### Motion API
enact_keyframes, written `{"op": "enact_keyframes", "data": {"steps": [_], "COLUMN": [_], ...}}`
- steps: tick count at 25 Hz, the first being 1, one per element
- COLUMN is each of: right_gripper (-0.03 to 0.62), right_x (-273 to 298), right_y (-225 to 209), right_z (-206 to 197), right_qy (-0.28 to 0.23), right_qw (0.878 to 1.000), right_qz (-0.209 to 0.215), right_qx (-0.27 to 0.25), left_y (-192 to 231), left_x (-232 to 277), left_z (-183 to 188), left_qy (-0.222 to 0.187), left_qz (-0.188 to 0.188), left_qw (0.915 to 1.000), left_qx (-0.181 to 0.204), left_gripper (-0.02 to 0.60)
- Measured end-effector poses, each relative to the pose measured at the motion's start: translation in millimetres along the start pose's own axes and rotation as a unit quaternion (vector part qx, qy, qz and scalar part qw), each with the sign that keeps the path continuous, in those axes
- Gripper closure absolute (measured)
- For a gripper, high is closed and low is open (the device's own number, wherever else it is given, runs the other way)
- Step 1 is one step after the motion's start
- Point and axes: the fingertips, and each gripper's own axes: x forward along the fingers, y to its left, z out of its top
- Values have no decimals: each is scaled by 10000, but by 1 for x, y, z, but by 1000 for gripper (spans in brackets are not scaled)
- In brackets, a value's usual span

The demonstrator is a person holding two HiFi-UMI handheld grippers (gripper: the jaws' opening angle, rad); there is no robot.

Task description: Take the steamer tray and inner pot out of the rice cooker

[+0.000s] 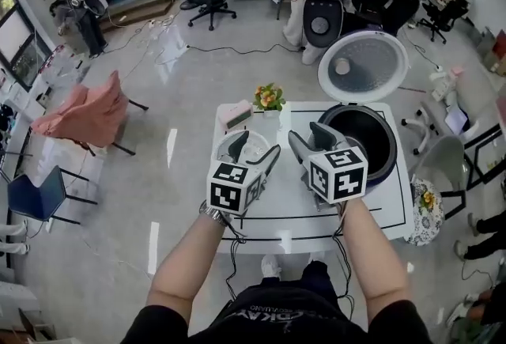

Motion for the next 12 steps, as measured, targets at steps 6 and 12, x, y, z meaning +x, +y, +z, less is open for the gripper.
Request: {"op": "enact_keyframes", "data": {"steps": [6,12], "right_gripper": [373,373], "right_x": [-66,-128], "right_y": [-77,-166], "right_z": [-3,-34], "right_qy": [-169,-65], "right_qw": [9978,9898], "right_qz": [-629,-1372], "right_qx": [141,377], "left_y": [-68,-116], "left_x": [38,69], "left_z": [15,19], "left_qy": [25,111], "left_qz": [-462,-663], "left_qw": [9987,9975], "left_qx": [190,201], "left_gripper": [258,258]}}
